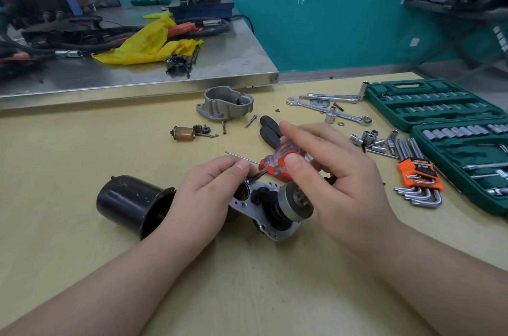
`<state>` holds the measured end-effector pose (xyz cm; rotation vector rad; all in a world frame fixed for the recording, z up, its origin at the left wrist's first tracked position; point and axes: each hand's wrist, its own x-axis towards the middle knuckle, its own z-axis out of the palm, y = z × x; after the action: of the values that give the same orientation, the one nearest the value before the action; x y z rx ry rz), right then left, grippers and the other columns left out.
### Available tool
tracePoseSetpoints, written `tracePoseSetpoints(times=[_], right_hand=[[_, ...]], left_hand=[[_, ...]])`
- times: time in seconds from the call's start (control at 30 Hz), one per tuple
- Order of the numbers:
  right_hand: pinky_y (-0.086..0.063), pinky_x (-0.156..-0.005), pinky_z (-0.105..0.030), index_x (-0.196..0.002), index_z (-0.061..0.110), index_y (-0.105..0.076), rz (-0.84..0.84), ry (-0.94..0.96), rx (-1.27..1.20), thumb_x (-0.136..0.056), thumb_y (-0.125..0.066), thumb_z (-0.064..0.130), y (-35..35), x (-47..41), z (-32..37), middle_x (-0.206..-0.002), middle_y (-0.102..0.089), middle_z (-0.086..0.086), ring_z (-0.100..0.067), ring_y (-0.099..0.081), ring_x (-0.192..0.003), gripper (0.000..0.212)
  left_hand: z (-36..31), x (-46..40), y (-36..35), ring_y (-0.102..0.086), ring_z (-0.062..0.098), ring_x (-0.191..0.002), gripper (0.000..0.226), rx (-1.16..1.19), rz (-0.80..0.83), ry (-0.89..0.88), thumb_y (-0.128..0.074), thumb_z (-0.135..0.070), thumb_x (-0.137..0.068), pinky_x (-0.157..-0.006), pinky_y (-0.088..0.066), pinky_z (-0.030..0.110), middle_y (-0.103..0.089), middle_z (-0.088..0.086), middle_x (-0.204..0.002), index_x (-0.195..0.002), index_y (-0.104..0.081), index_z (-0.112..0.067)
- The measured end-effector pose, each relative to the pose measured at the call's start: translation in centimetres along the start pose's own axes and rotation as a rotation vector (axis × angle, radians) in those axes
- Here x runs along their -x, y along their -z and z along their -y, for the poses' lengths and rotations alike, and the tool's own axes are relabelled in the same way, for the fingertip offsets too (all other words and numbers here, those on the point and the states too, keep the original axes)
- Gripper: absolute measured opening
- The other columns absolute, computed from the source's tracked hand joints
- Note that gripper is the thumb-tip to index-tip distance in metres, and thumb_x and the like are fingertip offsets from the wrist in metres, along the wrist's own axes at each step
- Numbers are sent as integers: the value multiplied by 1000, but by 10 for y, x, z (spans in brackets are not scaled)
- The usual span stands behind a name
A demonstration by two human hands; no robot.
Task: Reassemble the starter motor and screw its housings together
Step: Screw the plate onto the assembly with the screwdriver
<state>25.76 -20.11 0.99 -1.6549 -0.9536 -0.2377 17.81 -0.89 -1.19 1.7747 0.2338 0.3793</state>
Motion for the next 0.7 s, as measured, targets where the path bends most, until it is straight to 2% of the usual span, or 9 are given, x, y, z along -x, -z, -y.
tracePoseSetpoints(times=[0.07, 0.17, 0.23, 0.4, 0.47, 0.57, 0.7], right_hand=[[-54, -84, -28, -140, 24, -66, 14, -4, 4, -101, -64, 21, 1, -1, 0, -111, -70, 7, -16, -66, -105, 40], [-53, -77, -25, -130, 35, -69, -6, -1, 0, -97, -70, 25, 2, -3, 0, -98, -67, 9, -17, -65, -96, 35], [-52, -77, -25, -127, 36, -71, -16, 10, -9, -97, -71, 27, 0, -2, 1, -96, -68, 10, -18, -66, -95, 31], [-50, -88, -15, -136, 23, -70, 0, 44, 28, -100, -66, 14, 0, -1, -3, -123, -69, 11, -12, -65, -119, 37], [-53, -83, -19, -135, 27, -70, 17, 25, 15, -98, -68, 12, 2, -2, -3, -117, -73, 13, -13, -67, -115, 40], [-54, -74, -22, -130, 42, -66, 31, 8, -3, -96, -70, 16, 2, -3, 2, -108, -71, 16, -14, -67, -106, 44], [-53, -72, -24, -126, 33, -73, 27, 22, 34, -93, -75, 19, 4, -3, 5, -98, -66, 12, -17, -66, -97, 35]], left_hand=[[0, 0, 0, -71, 17, -85, 33, -7, -3, 0, -54, -44, -96, -81, -55, 42, -76, 1, -86, -87, -79, -24], [0, 0, -1, -70, 12, -83, 31, 8, -7, 6, -56, -43, -95, -79, -53, 36, -75, -3, -84, -84, -79, -25], [-1, 0, -1, -70, 11, -82, 30, 29, -11, 12, -56, -42, -95, -79, -52, 34, -75, -4, -83, -82, -79, -27], [0, 0, -1, -72, 20, -85, 32, 33, -5, 5, -56, -41, -96, -82, -55, 42, -77, 7, -88, -87, -79, -21], [0, 0, -1, -70, 18, -83, 32, 25, -5, 6, -56, -42, -96, -81, -53, 42, -76, 3, -85, -86, -78, -22], [0, 0, -1, -67, 9, -79, 30, 13, -2, -5, -55, -43, -96, -77, -51, 36, -72, -6, -79, -83, -78, -28], [2, 0, 0, -66, 11, -79, 31, 6, 13, -16, -56, -43, -98, -76, -50, 38, -72, -5, -80, -85, -78, -25]])
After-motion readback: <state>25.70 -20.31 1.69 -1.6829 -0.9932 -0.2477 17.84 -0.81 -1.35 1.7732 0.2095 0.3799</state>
